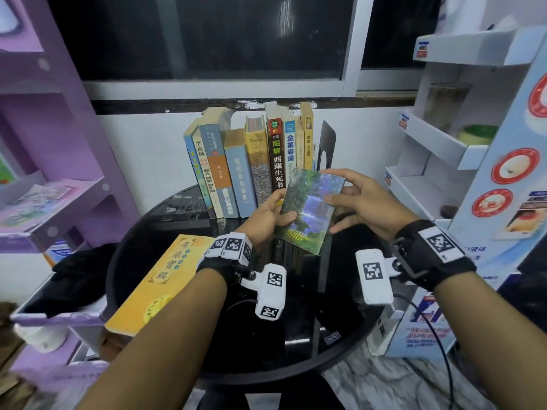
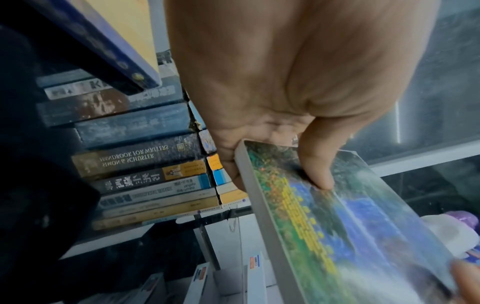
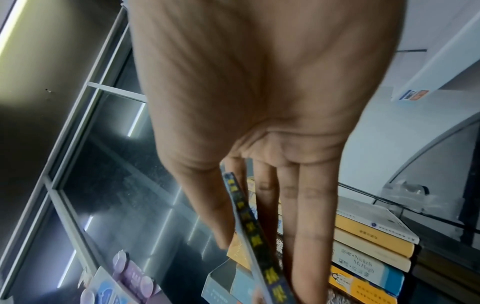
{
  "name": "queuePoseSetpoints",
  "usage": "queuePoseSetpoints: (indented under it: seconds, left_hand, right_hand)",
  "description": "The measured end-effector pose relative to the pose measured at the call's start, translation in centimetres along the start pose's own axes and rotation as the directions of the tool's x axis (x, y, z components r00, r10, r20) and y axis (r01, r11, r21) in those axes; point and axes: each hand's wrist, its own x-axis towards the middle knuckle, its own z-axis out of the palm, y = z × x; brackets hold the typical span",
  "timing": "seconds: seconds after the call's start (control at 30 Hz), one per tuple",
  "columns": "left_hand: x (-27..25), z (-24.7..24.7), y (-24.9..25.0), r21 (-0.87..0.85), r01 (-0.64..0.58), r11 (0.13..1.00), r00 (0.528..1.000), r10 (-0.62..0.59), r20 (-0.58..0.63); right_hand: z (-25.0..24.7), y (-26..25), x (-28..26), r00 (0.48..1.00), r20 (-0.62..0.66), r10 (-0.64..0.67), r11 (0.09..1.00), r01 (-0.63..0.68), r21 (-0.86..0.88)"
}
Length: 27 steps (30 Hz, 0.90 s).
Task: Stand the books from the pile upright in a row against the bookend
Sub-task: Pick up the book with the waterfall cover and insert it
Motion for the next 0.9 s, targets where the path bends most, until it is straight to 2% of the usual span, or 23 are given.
queuePoseSetpoints:
  seconds: [0.1,0.27,0.4,0.5,0.57,0.6,0.7,0.77,0.9]
  left_hand:
    - [0.0,-0.3,-0.1,-0.053,0.012,0.999,1.000,-0.011,0.029]
    - [0.4,-0.3,0.0,0.006,0.058,0.998,0.998,-0.058,0.031]
    - [0.9,0.3,1.1,0.229,0.069,0.971,0.997,-0.060,-0.046]
    - [1.8,0.6,1.8,0.432,0.005,0.902,0.991,0.054,-0.125]
    - [2.3,0.4,2.2,0.608,-0.074,0.791,0.979,0.175,-0.108]
    - [2.5,0.4,2.6,0.704,-0.112,0.701,0.970,0.232,-0.076]
    - [3.3,0.8,4.0,0.911,-0.206,0.357,0.931,0.359,0.070]
    - [3.9,1.0,5.1,0.960,-0.233,0.158,0.900,0.407,0.152]
    - [5.6,0.9,6.9,0.954,-0.281,-0.107,0.847,0.439,0.299]
  right_hand:
    - [0.0,-0.5,-0.4,0.998,0.061,0.007,0.999,-0.005,-0.041]
    - [0.6,-0.7,-0.5,1.000,0.016,0.002,0.981,0.001,-0.195]
    - [0.5,-0.6,-0.1,0.999,-0.051,-0.017,0.961,0.002,-0.276]
    - [0.1,-0.6,0.2,0.993,-0.111,-0.029,0.939,-0.011,-0.342]
    - [-0.2,-0.5,0.3,0.987,-0.149,-0.051,0.907,-0.017,-0.421]
    - [-0.4,-0.3,0.5,0.984,-0.166,-0.064,0.892,-0.018,-0.452]
    - [-1.0,0.1,1.1,0.973,-0.204,-0.106,0.867,-0.010,-0.498]
    - [-1.4,0.4,1.4,0.961,-0.238,-0.138,0.854,-0.006,-0.519]
    - [-2.0,0.9,2.4,0.934,-0.286,-0.214,0.797,-0.003,-0.604]
